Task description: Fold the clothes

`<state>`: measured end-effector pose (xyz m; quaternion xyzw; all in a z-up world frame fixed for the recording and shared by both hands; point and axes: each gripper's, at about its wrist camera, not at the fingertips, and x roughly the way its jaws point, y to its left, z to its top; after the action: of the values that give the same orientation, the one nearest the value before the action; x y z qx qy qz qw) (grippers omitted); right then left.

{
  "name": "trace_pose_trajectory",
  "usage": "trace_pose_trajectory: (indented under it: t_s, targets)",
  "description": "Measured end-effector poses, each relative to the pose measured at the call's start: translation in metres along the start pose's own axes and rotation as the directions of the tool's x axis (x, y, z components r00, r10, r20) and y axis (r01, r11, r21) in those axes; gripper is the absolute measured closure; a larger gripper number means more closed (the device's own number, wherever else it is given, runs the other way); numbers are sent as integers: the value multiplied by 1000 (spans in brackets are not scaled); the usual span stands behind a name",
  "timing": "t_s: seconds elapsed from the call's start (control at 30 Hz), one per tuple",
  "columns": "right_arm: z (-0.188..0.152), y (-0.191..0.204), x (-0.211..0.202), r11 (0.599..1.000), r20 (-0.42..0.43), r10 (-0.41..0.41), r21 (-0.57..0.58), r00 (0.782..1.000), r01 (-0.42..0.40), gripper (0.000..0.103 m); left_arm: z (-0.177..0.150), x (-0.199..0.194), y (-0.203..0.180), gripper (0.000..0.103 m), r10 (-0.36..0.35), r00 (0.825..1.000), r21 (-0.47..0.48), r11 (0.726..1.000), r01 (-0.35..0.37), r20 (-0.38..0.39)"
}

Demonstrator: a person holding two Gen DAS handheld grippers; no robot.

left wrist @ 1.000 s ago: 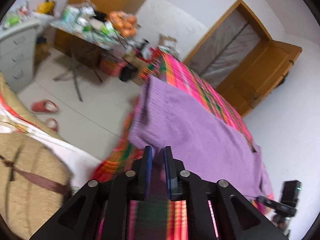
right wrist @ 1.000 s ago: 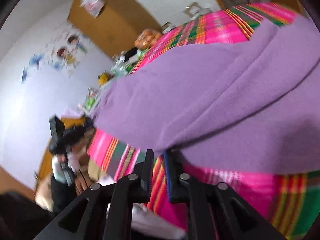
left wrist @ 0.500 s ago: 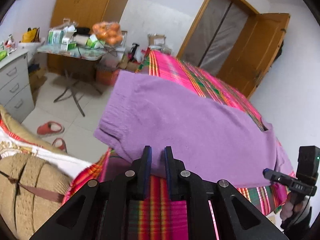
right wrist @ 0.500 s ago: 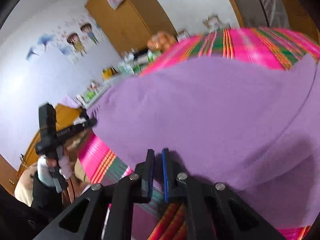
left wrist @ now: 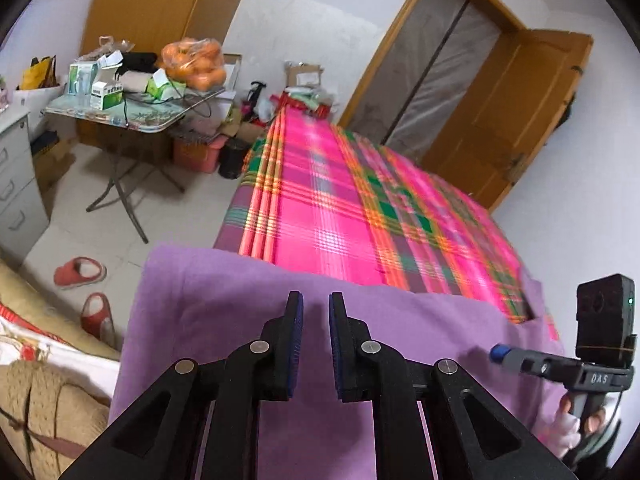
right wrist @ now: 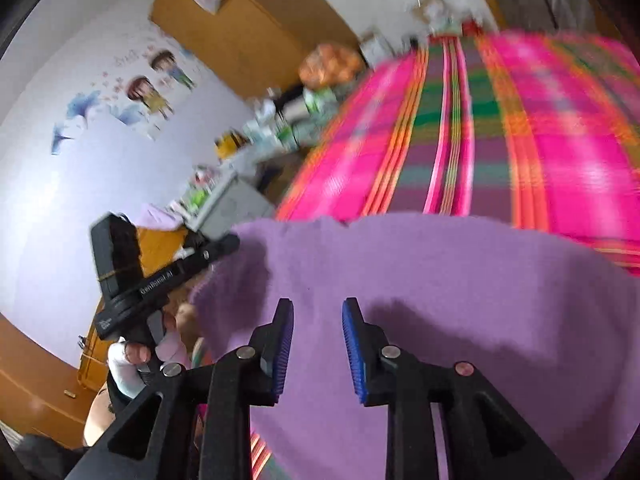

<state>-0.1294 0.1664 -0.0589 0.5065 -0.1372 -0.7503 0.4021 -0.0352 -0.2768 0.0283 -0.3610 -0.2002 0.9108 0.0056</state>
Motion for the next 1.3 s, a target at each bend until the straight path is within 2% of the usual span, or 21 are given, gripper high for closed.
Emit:
trace_pose_trajectory:
  t_s: [0.03, 0.07, 0.13, 0.2, 0.27, 0.3, 0.33, 0.37, 0.4, 0.57, 0.63, 0.7, 0.83, 0.93, 0.97, 1.0, 1.03, 1.07, 1.17, 1.23, 1.3]
  targets:
    - [5, -10, 10, 999, -31, -11, 31, 999, 12, 77, 0, 8, 4, 90, 43, 999, -8, 999, -43, -13]
    - [10, -23, 13, 997, -32, -11, 70, 999, 13, 96, 0, 13, 10, 90, 54, 998, -25, 998, -55, -18]
    - [19, -53, 4, 987, 16, -11, 160, 1000, 8, 103, -3, 16, 22, 92, 35, 999, -63, 997, -36, -17]
    - [20, -73, -14, 975, 92, -9, 220, 996, -11, 103, -5, 13, 28, 92, 10, 1000, -81, 997, -10, -11]
    - [22, -87, -38, 963, 170, -81, 269, 982, 33, 101, -6, 9, 33, 92, -15, 1000, -99, 995, 15, -5]
    - [23, -89, -48, 959, 203, -110, 279, 973, 50, 97, -7, 8, 34, 92, -20, 1000, -103, 994, 20, -2]
    - [23, -90, -59, 957, 234, -133, 284, 963, 63, 86, -8, 7, 34, 92, -21, 1000, -105, 994, 21, 0]
    - [24, -91, -68, 957, 259, -143, 282, 955, 67, 79, -9, 6, 34, 92, -24, 1000, -109, 994, 24, 2]
    - [26, -91, -74, 960, 268, -141, 271, 953, 66, 78, -11, 6, 35, 92, -27, 1000, -112, 993, 28, 3]
    - [39, -83, -55, 984, 134, -147, 122, 980, 131, 74, -6, 10, 39, 92, -56, 998, -140, 989, 56, 5]
    - [39, -82, -43, 984, 90, -169, 80, 982, 162, 73, -5, 10, 40, 92, -59, 998, -143, 988, 59, 6]
    - [34, -74, -38, 988, 83, -156, 27, 984, 154, 72, -5, 11, 40, 93, -60, 998, -145, 988, 60, 7]
    - [32, -61, -38, 999, 130, -48, -14, 990, 50, 73, -5, 12, 39, 93, -60, 998, -146, 987, 60, 4]
    - [29, -57, -21, 999, 78, 28, 14, 997, -30, 73, -4, 12, 40, 93, -61, 998, -147, 987, 61, 3]
    - [28, -59, -12, 999, 53, 6, 32, 999, -8, 74, -4, 12, 41, 93, -62, 998, -148, 987, 61, 3]
    - [29, -68, -9, 997, 56, -10, 71, 998, 6, 81, -4, 12, 41, 93, -64, 998, -150, 987, 64, 4]
    - [30, -78, -10, 993, 70, -16, 117, 997, 8, 97, -4, 11, 42, 93, -67, 998, -152, 986, 67, 5]
    - [31, -88, -10, 987, 84, -23, 163, 996, 9, 102, -4, 11, 43, 93, -71, 997, -155, 985, 71, 6]
    - [26, -108, -29, 963, 174, -94, 264, 980, 46, 99, -5, 7, 38, 92, -42, 999, -130, 991, 42, 4]
    - [24, -104, -37, 967, 206, -119, 246, 971, 67, 93, -2, 3, 26, 92, -20, 1000, -99, 995, 20, 3]
    - [22, -101, -34, 971, 203, -100, 233, 974, 51, 92, 2, -3, 9, 92, -46, 999, -64, 997, 46, 14]
